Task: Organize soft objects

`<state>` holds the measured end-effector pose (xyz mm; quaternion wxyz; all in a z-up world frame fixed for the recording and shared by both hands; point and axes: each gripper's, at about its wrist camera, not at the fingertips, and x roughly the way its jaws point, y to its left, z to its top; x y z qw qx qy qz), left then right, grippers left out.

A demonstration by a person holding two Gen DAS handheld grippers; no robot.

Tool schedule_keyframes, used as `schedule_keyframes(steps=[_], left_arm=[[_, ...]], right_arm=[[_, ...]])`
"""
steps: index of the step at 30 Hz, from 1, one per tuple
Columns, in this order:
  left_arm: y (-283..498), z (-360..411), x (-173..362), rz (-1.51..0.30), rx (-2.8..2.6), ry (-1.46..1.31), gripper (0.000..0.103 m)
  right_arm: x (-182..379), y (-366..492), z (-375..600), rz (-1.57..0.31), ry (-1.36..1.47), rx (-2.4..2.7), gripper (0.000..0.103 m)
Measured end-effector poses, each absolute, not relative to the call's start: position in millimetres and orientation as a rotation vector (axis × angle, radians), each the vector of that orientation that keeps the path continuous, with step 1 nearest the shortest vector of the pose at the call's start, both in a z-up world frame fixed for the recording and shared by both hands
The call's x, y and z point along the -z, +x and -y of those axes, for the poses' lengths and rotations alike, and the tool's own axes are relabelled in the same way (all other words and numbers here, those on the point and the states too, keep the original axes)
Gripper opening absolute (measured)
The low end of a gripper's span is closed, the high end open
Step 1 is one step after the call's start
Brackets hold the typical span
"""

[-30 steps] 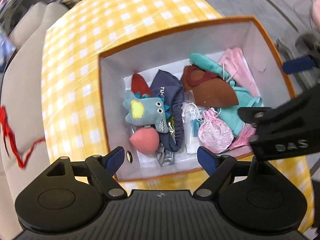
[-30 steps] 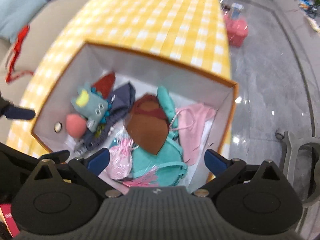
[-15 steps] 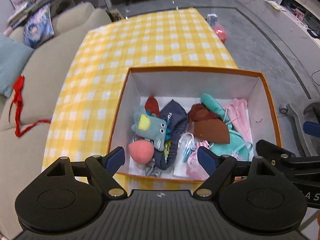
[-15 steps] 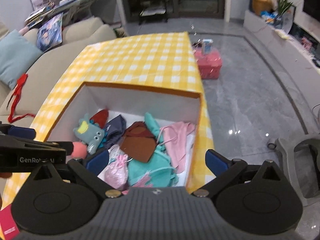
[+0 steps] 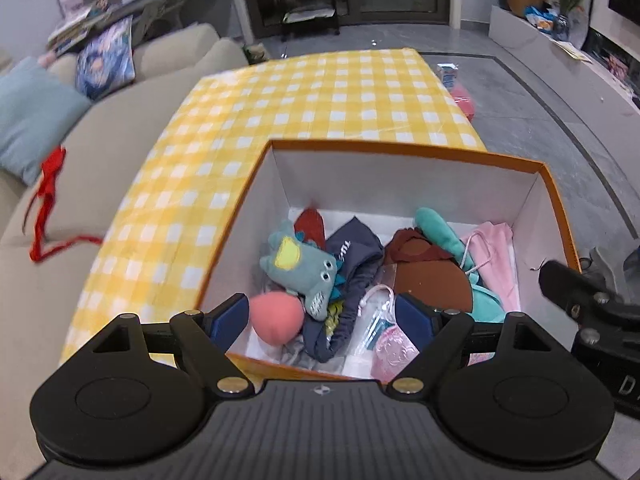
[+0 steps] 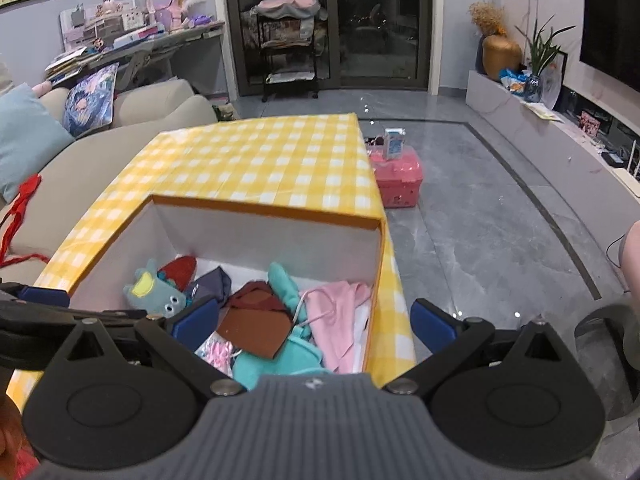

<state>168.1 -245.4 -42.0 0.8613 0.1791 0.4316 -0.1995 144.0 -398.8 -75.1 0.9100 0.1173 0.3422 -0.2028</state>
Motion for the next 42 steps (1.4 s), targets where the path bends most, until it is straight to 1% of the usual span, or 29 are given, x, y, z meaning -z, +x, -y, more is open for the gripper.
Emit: schedule_keyframes(steps=[11, 42], left_arm=[[166.1, 240.9, 51.8, -0.928, 0.394, 0.36, 0.097], [151.1, 247.7, 47.1, -0.904, 0.386, 0.43, 0.097]], right_arm=[[92.1, 140.4, 396.7, -0.766, 0.232, 0.406, 0.1], [90.9, 132.7, 401.8, -0.768, 0.257, 0.4, 0.1]])
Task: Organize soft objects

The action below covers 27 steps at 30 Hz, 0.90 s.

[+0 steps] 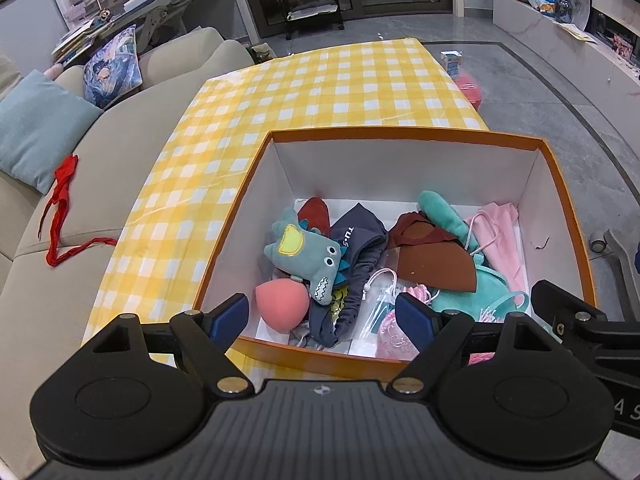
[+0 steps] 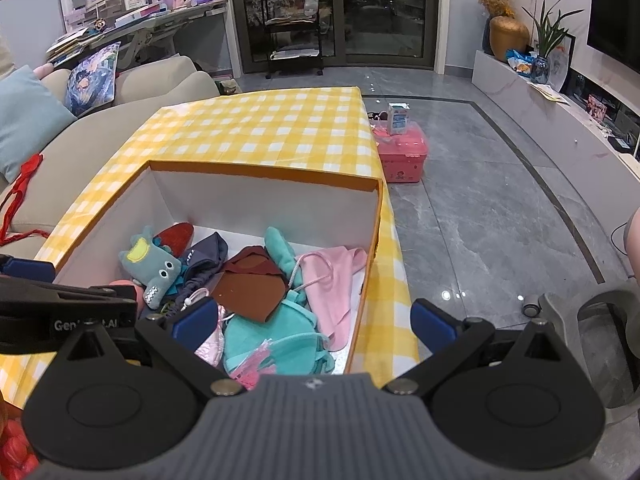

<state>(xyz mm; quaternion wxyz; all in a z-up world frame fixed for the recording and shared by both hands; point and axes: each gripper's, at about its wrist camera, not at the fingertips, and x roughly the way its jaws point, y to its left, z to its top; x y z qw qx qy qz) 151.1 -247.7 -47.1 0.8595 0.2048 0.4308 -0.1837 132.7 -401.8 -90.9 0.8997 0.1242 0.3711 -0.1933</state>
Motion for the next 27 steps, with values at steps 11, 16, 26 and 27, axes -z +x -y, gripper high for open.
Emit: schedule_keyframes(steps=[11, 16, 26, 27], left_arm=[[151.1, 247.3, 47.6, -0.905, 0.385, 0.45, 0.097], [150.1, 248.0, 48.4, -0.905, 0.389, 0.461, 0.097], [150.4, 245.4, 50.2, -0.919, 0.394, 0.461, 0.097], [150.4, 245.4, 50.2, -0.919, 0.394, 0.461, 0.097]], right_arm=[[92.8, 131.0, 401.2, -0.776, 0.247, 0.403, 0.1], [93.2, 130.9, 399.7, -0.779, 0.242, 0.398, 0.1], [92.8, 131.6, 398.0, -0.784, 0.234, 0.396, 0.1], [92.9, 131.3, 397.9, -0.784, 0.233, 0.395, 0.1]])
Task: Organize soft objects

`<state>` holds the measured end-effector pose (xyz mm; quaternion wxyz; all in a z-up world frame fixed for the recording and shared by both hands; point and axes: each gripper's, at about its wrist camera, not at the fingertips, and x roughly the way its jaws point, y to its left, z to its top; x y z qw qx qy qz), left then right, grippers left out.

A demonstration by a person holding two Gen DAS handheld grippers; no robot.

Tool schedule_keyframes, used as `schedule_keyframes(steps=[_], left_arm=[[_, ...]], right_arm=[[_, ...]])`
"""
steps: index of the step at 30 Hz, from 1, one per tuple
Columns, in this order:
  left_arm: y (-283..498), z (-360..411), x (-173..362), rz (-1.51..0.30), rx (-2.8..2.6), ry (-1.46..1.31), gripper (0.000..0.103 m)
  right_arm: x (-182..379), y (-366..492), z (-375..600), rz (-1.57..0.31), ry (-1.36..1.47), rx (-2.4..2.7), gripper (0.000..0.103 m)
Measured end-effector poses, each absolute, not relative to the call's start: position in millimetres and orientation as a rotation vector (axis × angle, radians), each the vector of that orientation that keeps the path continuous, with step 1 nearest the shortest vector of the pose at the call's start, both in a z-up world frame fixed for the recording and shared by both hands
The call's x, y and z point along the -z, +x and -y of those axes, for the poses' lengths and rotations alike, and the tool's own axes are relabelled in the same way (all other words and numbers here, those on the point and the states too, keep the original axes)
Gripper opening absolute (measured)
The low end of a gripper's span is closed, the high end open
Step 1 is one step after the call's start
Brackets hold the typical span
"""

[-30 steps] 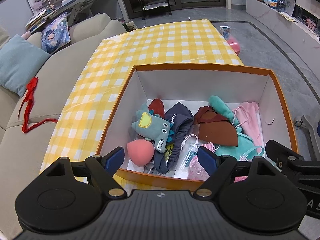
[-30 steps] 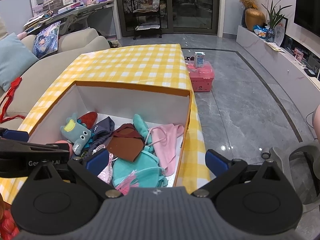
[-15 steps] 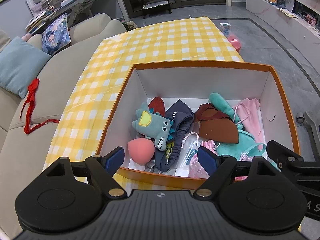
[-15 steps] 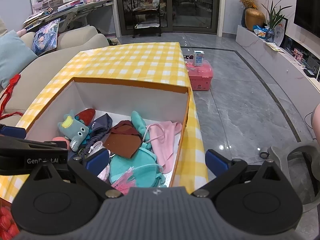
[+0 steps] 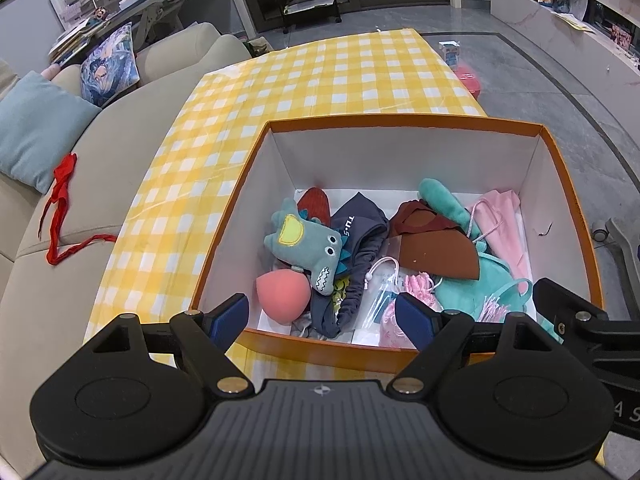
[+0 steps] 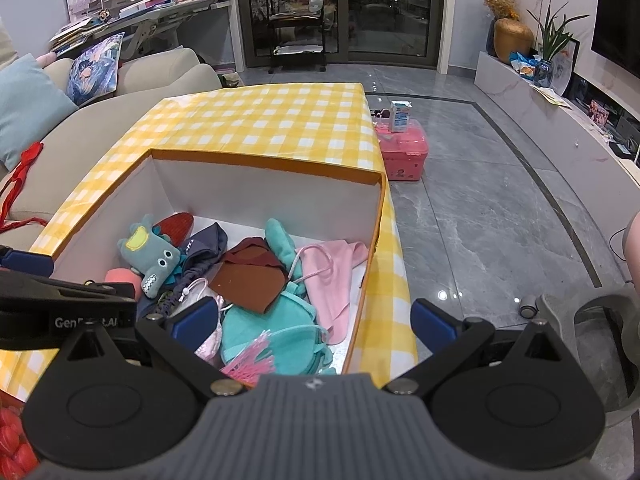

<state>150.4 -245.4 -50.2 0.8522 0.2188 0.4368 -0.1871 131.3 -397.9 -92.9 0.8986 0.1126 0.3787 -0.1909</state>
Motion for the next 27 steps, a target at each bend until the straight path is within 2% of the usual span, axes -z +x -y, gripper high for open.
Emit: schedule_keyframes(steps=[27], left_arm=[[148.2, 242.0, 53.9, -0.905, 0.393, 0.485, 0.097]], right_arm=[[97.1, 132.9, 394.5, -0.802, 0.219, 0.383, 0.1]])
